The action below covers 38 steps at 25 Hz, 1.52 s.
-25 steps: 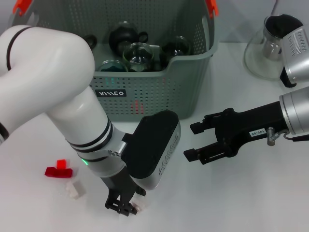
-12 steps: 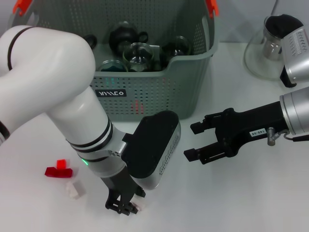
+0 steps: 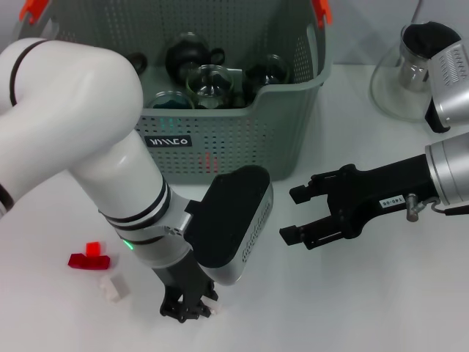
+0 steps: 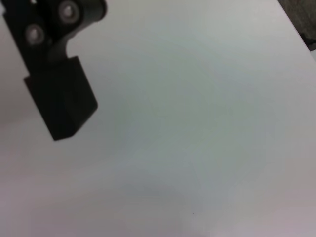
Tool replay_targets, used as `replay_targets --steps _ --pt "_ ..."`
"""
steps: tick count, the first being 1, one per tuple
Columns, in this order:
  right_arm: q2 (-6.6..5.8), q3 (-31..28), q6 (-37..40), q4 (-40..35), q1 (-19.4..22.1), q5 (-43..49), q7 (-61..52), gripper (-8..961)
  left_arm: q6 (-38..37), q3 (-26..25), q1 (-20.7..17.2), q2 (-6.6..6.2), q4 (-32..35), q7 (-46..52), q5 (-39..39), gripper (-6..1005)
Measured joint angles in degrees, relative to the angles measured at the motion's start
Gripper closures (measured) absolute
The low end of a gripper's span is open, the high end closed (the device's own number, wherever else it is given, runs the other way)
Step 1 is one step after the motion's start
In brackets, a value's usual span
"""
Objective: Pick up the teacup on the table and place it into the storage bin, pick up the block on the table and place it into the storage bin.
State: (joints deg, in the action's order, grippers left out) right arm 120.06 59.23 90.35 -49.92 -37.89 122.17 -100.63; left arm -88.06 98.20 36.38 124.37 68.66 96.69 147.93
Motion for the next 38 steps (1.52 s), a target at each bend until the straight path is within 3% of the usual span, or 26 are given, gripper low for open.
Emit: replay_targets --steps 7,12,17,18,19,21,24,27,31,36,38 --pt "0.0 0.0 0.0 0.0 0.1 0.0 0.0 88 -1.4 -2.1 -0.2 0.0 2.8 0.6 -0.1 839" --pt "-0.12 -0.5 0.5 0.0 0.1 0.0 0.1 87 -4.9 -9.9 -0.4 0.06 5.4 2.3 -2.1 846" --pt "-0.23 -2.2 2.1 0.0 0.3 0.0 0.5 87 -10.0 -25.1 -0.7 -0.01 7.4 4.3 -6.1 846" --pt "-0.29 -2.6 2.5 0.0 0.4 0.0 0.6 87 -12.4 -31.5 -1.0 -0.05 9.2 4.8 -7.8 846" --pt "-0.37 -3.1 3.0 -0.1 0.4 0.0 0.6 87 -12.4 -31.5 -1.0 -0.05 9.2 4.8 -7.8 846" --pt "-0.57 -3.7 3.6 -0.3 0.4 0.0 0.7 87 -15.1 -40.2 -1.1 -0.17 12.4 5.9 -9.9 847" --pt "-0.84 -4.2 4.1 -0.4 0.5 0.0 1.0 87 -15.9 -47.3 -0.5 -0.37 15.3 7.9 -12.4 847" --pt "-1.0 -4.3 4.3 -0.2 0.5 0.0 2.0 87 -13.2 -52.1 1.5 -1.37 16.1 11.3 -14.8 847" --pt "-1.04 -4.4 4.3 -0.2 0.4 0.0 2.3 87 -4.9 -53.0 4.7 -3.09 12.4 13.9 -15.8 838" --pt "-1.09 -4.4 4.4 -0.2 0.1 0.0 2.4 87 7.1 -52.8 10.4 -6.06 -0.1 14.5 -16.2 816" --pt "-1.08 -4.4 4.4 -0.1 0.1 0.0 2.4 87 10.5 -52.7 12.0 -6.62 -3.9 15.1 -16.0 807"
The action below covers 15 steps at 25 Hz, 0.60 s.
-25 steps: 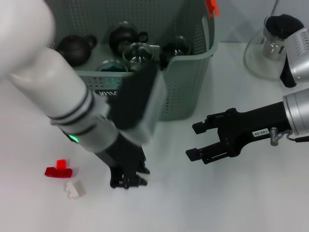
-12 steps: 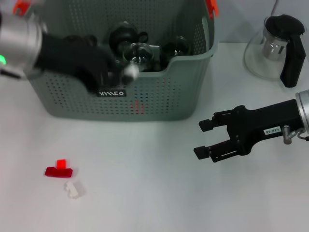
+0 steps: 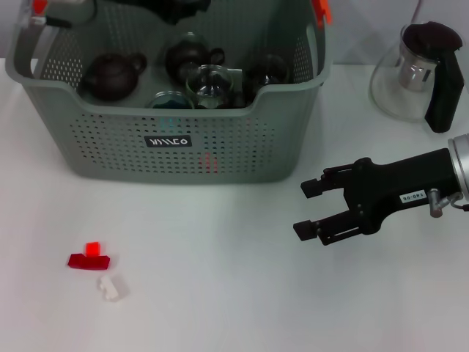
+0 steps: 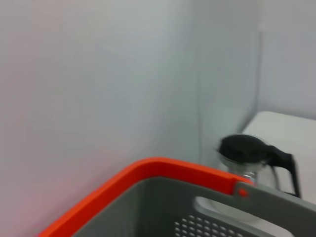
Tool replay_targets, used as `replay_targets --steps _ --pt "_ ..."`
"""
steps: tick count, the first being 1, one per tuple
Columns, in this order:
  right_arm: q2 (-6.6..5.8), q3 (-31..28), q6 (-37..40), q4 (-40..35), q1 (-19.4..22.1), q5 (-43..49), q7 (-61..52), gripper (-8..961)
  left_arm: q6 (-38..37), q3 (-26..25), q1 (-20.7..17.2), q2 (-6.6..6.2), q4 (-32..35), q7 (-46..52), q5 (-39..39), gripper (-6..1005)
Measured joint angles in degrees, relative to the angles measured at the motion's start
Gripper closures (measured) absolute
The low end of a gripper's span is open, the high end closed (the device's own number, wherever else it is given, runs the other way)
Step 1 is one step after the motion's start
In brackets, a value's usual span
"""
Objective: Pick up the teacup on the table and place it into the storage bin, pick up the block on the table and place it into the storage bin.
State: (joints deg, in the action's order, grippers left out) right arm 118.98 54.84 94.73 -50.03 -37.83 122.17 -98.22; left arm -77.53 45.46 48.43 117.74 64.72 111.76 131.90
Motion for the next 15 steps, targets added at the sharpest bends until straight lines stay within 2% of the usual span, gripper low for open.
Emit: replay_targets --steps 3,8,12,15 --pt "0.01 0.0 0.0 0.0 0.2 0.0 -0.1 87 4.2 0.0 0.8 -0.14 -2.3 1.3 0.2 794" --pt "0.19 0.0 -0.1 0.1 0.4 0.0 -0.1 88 7.0 -0.2 0.0 0.03 -1.0 2.7 0.3 772" --pt "0.29 0.0 -0.4 0.1 0.4 0.0 0.0 88 6.4 -0.3 -2.1 -0.19 4.0 4.8 0.0 619" --pt "0.3 0.0 -0.5 0.1 0.3 0.0 0.0 88 0.3 -0.2 -4.9 0.16 11.1 6.2 -0.9 502"
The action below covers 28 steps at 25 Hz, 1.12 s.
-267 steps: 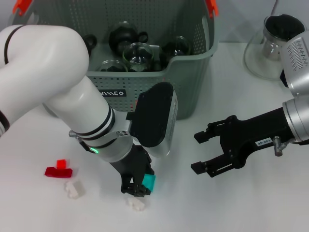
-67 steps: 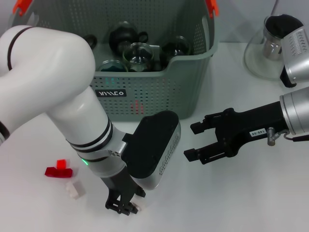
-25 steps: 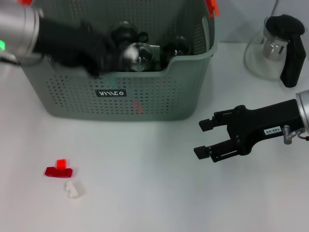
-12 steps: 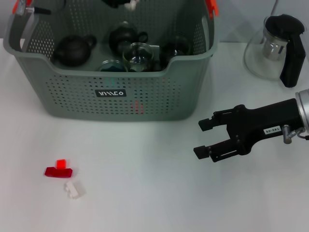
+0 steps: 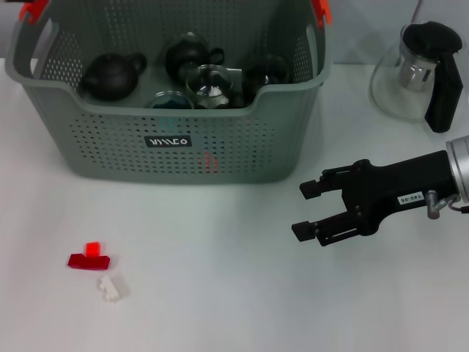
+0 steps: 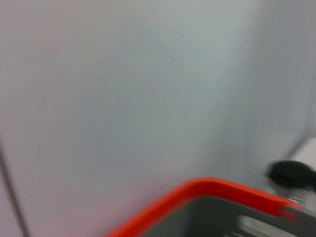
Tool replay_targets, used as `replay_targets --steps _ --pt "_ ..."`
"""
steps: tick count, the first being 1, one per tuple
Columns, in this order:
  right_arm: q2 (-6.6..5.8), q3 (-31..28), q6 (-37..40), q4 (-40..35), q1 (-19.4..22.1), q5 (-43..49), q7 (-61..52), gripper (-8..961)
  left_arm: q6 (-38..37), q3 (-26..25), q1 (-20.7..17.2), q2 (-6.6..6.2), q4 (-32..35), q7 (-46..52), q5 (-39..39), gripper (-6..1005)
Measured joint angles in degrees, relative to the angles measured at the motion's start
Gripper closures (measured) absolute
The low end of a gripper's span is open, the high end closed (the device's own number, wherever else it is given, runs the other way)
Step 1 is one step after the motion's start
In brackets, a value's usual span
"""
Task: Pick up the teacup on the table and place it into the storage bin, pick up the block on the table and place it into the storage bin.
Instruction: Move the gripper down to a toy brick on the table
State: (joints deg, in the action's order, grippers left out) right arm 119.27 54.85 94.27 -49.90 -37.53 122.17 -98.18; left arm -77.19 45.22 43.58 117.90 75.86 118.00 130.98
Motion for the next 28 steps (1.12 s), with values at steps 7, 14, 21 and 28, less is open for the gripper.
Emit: replay_targets --steps 7,14,21,28 --pt "0.18 0.0 -1.2 0.0 -0.2 0.0 -0.1 88 -28.1 1.0 -9.9 3.63 18.6 -11.2 -4.8 257" --pt "0.43 0.0 -1.9 0.0 -0.1 0.0 -0.2 88 -34.3 5.5 -17.9 6.06 22.3 -18.7 -3.2 97" --pt "0.67 0.0 -2.2 0.2 -0.1 0.0 -0.6 88 -32.4 6.5 -19.1 6.32 18.3 -21.6 4.9 65" --pt "0.78 0.0 -2.4 0.8 -0.5 0.0 -0.7 88 -32.5 9.5 -19.4 6.47 16.6 -21.3 10.4 66"
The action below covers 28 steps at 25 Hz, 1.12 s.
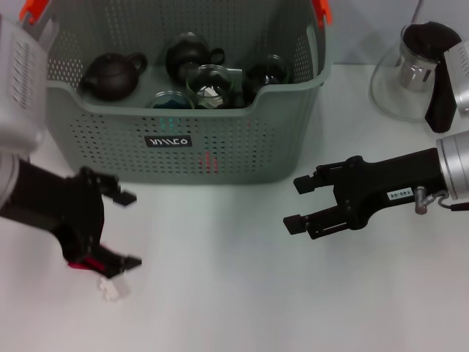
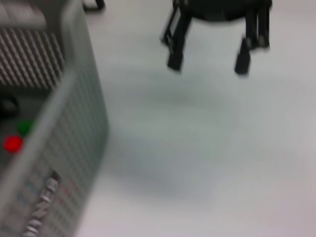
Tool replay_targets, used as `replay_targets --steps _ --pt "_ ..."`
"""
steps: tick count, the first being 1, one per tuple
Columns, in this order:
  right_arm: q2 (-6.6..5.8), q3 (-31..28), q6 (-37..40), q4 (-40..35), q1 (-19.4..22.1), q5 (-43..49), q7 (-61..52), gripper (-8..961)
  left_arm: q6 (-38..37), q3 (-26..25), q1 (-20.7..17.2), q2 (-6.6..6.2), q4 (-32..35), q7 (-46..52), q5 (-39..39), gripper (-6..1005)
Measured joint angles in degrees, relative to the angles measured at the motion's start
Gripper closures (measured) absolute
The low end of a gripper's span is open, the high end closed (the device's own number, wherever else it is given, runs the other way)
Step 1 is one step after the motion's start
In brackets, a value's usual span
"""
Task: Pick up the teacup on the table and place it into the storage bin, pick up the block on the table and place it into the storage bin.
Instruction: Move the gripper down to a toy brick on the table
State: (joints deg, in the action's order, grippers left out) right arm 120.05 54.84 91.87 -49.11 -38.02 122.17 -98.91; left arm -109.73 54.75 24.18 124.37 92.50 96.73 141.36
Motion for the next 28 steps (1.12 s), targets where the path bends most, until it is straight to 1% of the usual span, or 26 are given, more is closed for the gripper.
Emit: replay_targets --steps 5,8,12,18,21,28 --pt "-0.04 -0.1 -0.4 0.0 -0.2 0.0 -0.1 87 -0.6 6.7 -0.1 0.36 -1.1 2.6 6.2 66" --pt "-0.02 -0.1 -0.8 0.0 -0.3 0.0 -0.1 87 0.2 9.4 -0.1 0.45 -3.1 3.4 8.1 66" --pt "0.05 -0.1 -0.9 0.0 -0.4 0.0 -0.1 88 1.3 10.4 0.1 0.44 -5.4 3.5 9.5 67" --pt "0.03 -0.1 -1.3 0.0 -0.5 0.0 -0.1 87 2.9 11.4 0.4 0.43 -8.5 4.8 13.8 67" --pt "0.01 -0.1 -1.3 0.0 -0.5 -0.1 -0.1 87 3.9 11.9 0.4 0.43 -9.4 5.6 16.1 67" --pt "0.0 -0.1 -1.3 0.0 -0.6 -0.5 0.2 87 4.1 12.0 0.4 0.43 -9.8 6.7 17.6 68"
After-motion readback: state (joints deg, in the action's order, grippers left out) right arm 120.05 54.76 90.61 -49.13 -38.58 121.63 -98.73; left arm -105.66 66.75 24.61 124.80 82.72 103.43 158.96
